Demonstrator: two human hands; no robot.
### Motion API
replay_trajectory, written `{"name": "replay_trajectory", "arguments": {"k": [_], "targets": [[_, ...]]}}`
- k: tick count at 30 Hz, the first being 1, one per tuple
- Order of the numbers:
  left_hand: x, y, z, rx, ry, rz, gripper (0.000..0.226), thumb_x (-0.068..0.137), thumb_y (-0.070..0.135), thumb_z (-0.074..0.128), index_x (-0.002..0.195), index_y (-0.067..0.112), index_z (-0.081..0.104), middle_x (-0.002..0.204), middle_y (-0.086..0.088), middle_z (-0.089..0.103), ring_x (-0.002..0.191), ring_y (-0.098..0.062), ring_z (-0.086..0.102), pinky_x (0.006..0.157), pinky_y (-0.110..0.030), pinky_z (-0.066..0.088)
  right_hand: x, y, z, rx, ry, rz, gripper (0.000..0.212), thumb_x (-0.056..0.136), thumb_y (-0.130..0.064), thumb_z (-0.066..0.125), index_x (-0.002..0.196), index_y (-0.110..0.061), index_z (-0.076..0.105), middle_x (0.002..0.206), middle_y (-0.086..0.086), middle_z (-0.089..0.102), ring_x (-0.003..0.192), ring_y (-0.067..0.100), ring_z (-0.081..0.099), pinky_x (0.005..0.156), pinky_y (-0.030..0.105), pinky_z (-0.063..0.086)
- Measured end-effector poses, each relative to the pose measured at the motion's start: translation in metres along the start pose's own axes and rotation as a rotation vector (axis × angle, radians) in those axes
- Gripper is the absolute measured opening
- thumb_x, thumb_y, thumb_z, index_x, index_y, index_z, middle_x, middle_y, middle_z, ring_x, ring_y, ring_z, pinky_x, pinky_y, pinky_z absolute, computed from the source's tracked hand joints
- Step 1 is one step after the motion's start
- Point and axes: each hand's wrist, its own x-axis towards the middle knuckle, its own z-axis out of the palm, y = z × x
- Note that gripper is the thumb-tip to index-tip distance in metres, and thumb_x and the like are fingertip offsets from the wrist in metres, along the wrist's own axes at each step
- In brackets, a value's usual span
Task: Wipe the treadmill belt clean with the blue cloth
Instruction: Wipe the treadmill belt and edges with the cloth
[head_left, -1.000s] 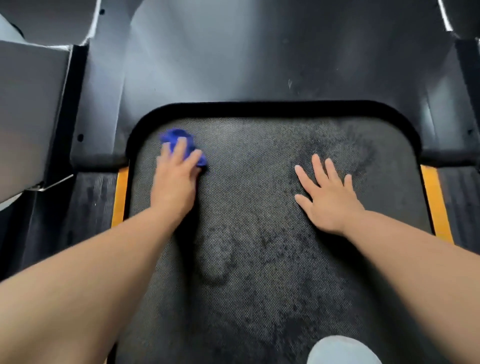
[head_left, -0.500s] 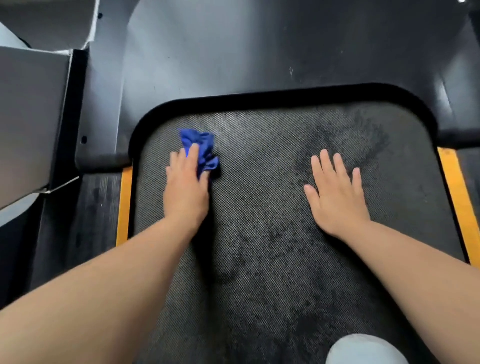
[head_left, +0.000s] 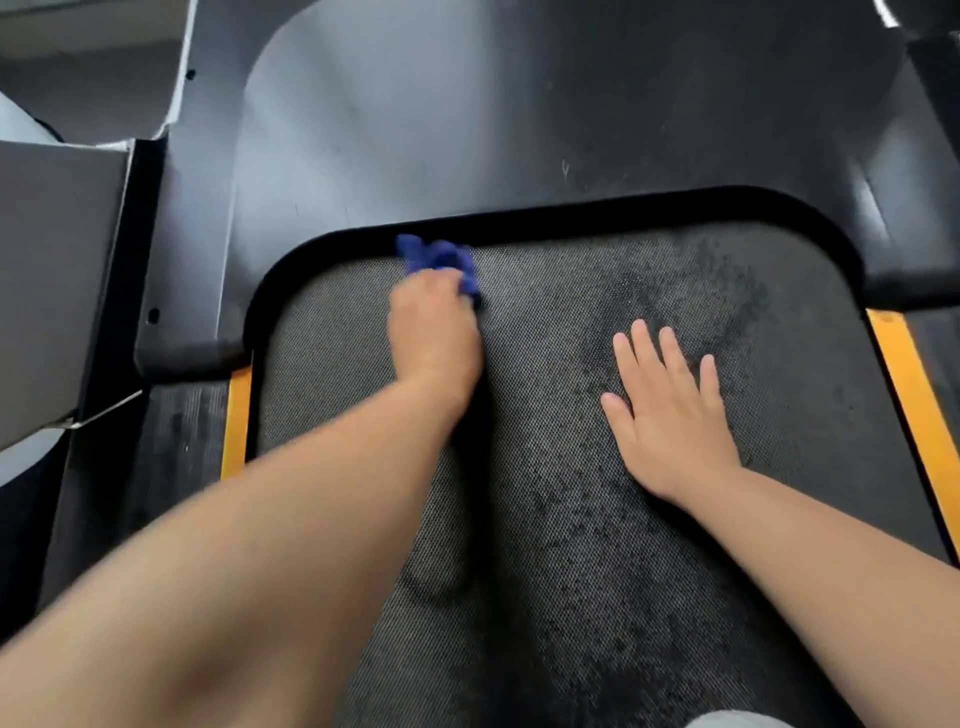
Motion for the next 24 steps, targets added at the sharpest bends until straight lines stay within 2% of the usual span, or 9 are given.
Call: {"name": "replay_trajectory", "arguments": {"k": [3, 5, 7, 10, 14, 16, 20, 22, 24], "targets": [[-0.055, 0.028, 0.015, -0.135, -0.164, 0.509, 0.023, 0.084, 0.023, 0.05, 0.092, 0.017, 0.07, 0.091, -0.004, 0.067, 0.086, -0.028, 0.06, 0.077, -0.037, 0.051, 0.001, -0.003, -0.003, 0.035, 0.062, 0.042, 0.06, 0.097, -0.044, 0.027, 0.151, -0.026, 0.007, 0.16, -0.007, -0.002, 0.146, 0.016, -0.008, 0.116, 0.047, -0.006], [-0.043, 0.005, 0.003, -0.108, -0.199, 0.652, 0.031, 0.087, 0.026, 0.045, 0.102, 0.015, 0.07, 0.102, -0.004, 0.067, 0.093, -0.026, 0.06, 0.081, -0.03, 0.05, 0.006, -0.006, -0.009, 0.077, 0.111, 0.083, 0.059, 0.097, -0.042, 0.03, 0.151, -0.026, 0.012, 0.16, -0.004, 0.005, 0.147, 0.017, -0.004, 0.117, 0.046, -0.004], [-0.007, -0.028, -0.011, -0.004, -0.047, 0.476, 0.031, 0.087, 0.023, 0.046, 0.104, 0.015, 0.07, 0.111, -0.007, 0.066, 0.1, -0.027, 0.059, 0.085, -0.029, 0.046, 0.013, -0.008, -0.012, 0.099, 0.121, 0.093, 0.059, 0.098, -0.042, 0.029, 0.151, -0.026, 0.011, 0.16, -0.003, 0.005, 0.147, 0.017, -0.003, 0.117, 0.045, -0.004], [0.033, -0.067, -0.016, 0.085, 0.15, -0.06, 0.031, 0.088, 0.016, 0.05, 0.116, 0.013, 0.064, 0.119, -0.015, 0.06, 0.108, -0.035, 0.054, 0.091, -0.037, 0.041, 0.02, -0.017, -0.004, 0.084, 0.119, 0.091, 0.059, 0.097, -0.044, 0.025, 0.151, -0.026, 0.01, 0.16, 0.0, 0.001, 0.147, 0.017, -0.005, 0.117, 0.044, -0.005], [0.032, -0.012, 0.013, -0.062, 0.172, -0.183, 0.027, 0.089, 0.016, 0.051, 0.11, 0.018, 0.068, 0.115, -0.008, 0.065, 0.11, -0.029, 0.055, 0.091, -0.035, 0.04, 0.02, -0.025, 0.008, 0.085, 0.18, 0.148, 0.059, 0.097, -0.044, 0.024, 0.151, -0.027, 0.01, 0.16, -0.001, -0.001, 0.146, 0.016, -0.007, 0.118, 0.043, -0.006], [0.029, 0.023, 0.021, -0.099, 0.072, -0.004, 0.025, 0.089, 0.017, 0.053, 0.107, 0.023, 0.069, 0.113, -0.002, 0.067, 0.11, -0.025, 0.056, 0.089, -0.033, 0.04, 0.02, -0.025, 0.009, 0.088, 0.185, 0.145, 0.059, 0.097, -0.043, 0.027, 0.151, -0.026, 0.012, 0.16, 0.0, 0.0, 0.147, 0.016, -0.005, 0.118, 0.043, -0.005], [0.032, 0.039, 0.018, -0.031, -0.234, 0.762, 0.027, 0.084, 0.021, 0.055, 0.105, 0.016, 0.071, 0.11, -0.003, 0.069, 0.101, -0.025, 0.064, 0.084, -0.034, 0.051, 0.02, -0.021, 0.007, 0.086, 0.175, 0.128, 0.059, 0.097, -0.043, 0.03, 0.151, -0.026, 0.014, 0.16, 0.0, 0.002, 0.147, 0.017, -0.003, 0.117, 0.044, -0.003], [0.046, 0.0, 0.014, 0.082, -0.037, 0.827, 0.031, 0.081, 0.027, 0.051, 0.102, 0.015, 0.071, 0.108, -0.004, 0.071, 0.095, -0.026, 0.067, 0.086, -0.032, 0.052, 0.018, -0.019, 0.007, 0.097, 0.17, 0.114, 0.059, 0.097, -0.044, 0.028, 0.151, -0.026, 0.013, 0.16, 0.0, 0.001, 0.147, 0.016, -0.004, 0.117, 0.043, -0.005], [0.045, -0.041, 0.006, 0.181, 0.101, 0.614, 0.03, 0.084, 0.025, 0.052, 0.105, 0.015, 0.07, 0.113, -0.006, 0.069, 0.098, -0.03, 0.065, 0.092, -0.032, 0.045, 0.018, -0.019, 0.007, 0.11, 0.179, 0.107, 0.058, 0.098, -0.044, 0.027, 0.151, -0.026, 0.012, 0.16, -0.001, 0.001, 0.147, 0.016, -0.005, 0.117, 0.042, -0.007]]}}
